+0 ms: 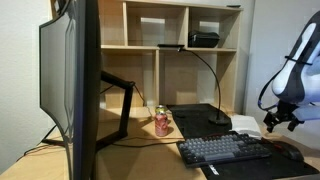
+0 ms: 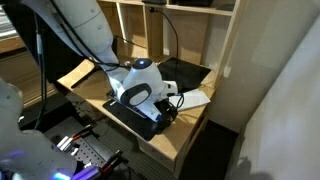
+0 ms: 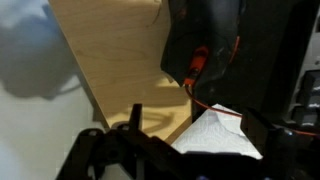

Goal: Move the mouse to the bottom of the table, the take the two cans and put them on the paper

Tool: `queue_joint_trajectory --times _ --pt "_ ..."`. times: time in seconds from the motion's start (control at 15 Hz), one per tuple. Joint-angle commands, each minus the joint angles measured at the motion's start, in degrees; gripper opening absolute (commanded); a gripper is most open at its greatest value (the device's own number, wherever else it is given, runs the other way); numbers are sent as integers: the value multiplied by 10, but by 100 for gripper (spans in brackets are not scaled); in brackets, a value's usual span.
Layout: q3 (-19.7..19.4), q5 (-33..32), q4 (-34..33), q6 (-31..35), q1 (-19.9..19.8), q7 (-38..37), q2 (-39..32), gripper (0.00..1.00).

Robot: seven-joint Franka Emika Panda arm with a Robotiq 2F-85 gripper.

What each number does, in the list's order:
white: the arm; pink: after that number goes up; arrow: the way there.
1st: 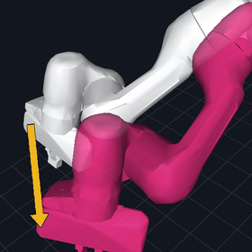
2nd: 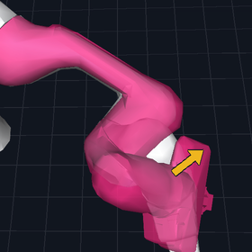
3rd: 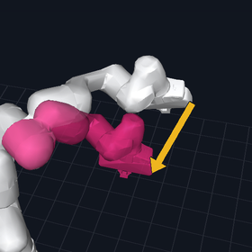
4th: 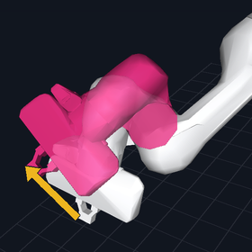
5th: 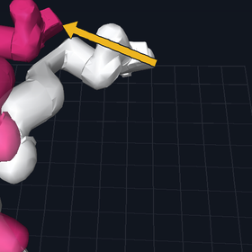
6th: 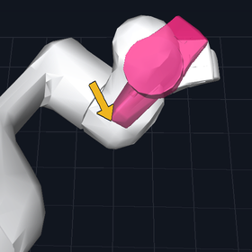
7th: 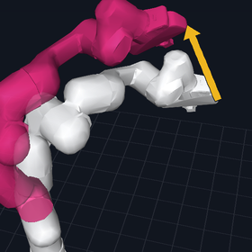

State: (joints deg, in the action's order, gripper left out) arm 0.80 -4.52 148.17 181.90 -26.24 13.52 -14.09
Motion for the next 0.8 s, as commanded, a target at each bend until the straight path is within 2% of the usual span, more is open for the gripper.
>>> queue_joint_trajectory --times 0.0,0.07,0.13,0.27,0.33,0.4,0.47,0.53,0.73 --pt "151 67 83 -17 -142 61 127 100" --pt "79 28 38 -5 -81 24 63 100" --pt "113 46 54 -6 -110 39 90 100" --pt "138 58 73 -8 -126 44 119 100" --pt "35 25 70 -72 -58 18 148 100" --pt "33 -3 48 -108 -34 36 122 100" --pt "101 10 39 -109 -64 50 103 100" --pt "104 1 41 -118 -32 38 111 100" --pt "168 48 42 -145 9 72 127 100"
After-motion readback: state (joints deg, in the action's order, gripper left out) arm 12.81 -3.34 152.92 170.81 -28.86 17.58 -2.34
